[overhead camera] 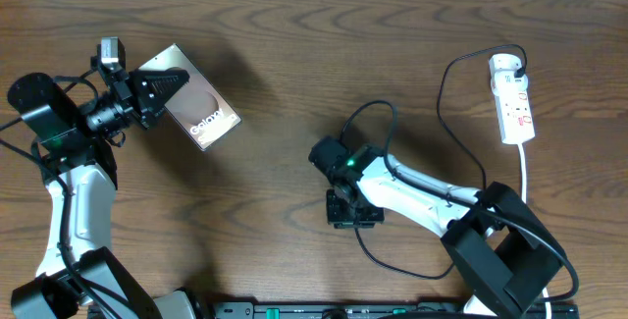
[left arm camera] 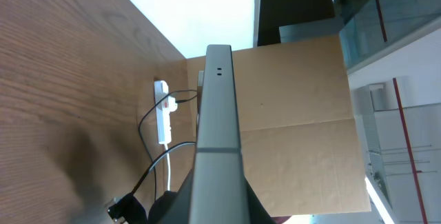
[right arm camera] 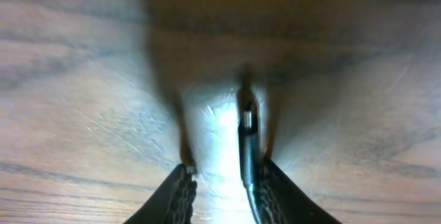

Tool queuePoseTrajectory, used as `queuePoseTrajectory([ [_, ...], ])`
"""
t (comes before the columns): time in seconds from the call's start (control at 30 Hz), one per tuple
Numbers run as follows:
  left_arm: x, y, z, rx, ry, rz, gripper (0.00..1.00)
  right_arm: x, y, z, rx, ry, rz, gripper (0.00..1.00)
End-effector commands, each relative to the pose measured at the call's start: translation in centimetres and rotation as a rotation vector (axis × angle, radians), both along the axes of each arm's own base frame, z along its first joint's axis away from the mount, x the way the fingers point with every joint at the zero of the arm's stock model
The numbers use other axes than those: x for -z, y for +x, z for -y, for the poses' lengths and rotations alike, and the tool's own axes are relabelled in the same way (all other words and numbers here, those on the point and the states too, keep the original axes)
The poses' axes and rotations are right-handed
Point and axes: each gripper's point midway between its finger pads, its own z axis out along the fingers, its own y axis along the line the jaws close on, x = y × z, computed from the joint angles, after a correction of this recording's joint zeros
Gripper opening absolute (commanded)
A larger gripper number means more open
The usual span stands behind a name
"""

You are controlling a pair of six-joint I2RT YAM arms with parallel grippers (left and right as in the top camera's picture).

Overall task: Plug charger to phone and switch on socket
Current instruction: 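Close the right gripper on the black cable's plug end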

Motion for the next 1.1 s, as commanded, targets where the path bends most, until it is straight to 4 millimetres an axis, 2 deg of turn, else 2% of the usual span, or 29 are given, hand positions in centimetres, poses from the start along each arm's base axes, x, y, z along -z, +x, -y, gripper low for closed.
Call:
queuePoseTrajectory([
  [0.0,-1.1,-0.5,0.1,0.023,0.019,0.047,0.07,1.0,0.9,1.4,0.018,-0.042,0.013,0.26],
  [0.37,-1.1,-0.5,0.1,0.023,0.019,0.047,0.07,0.9,0.4,1.6,0.002,-0.051,-0.005,0.18],
  [0.7,-1.1,-0.5,0.1,0.023,0.019,0.047,0.07,0.8,-1.3,1.6,-0.024,-0.086,-0.036,0.02],
  [1.07,-1.1,-0.5,0.1,0.023,0.019,0.047,0.07,0.8,-1.9,2.1,-0.013,-0.108,-0.058,0.02],
])
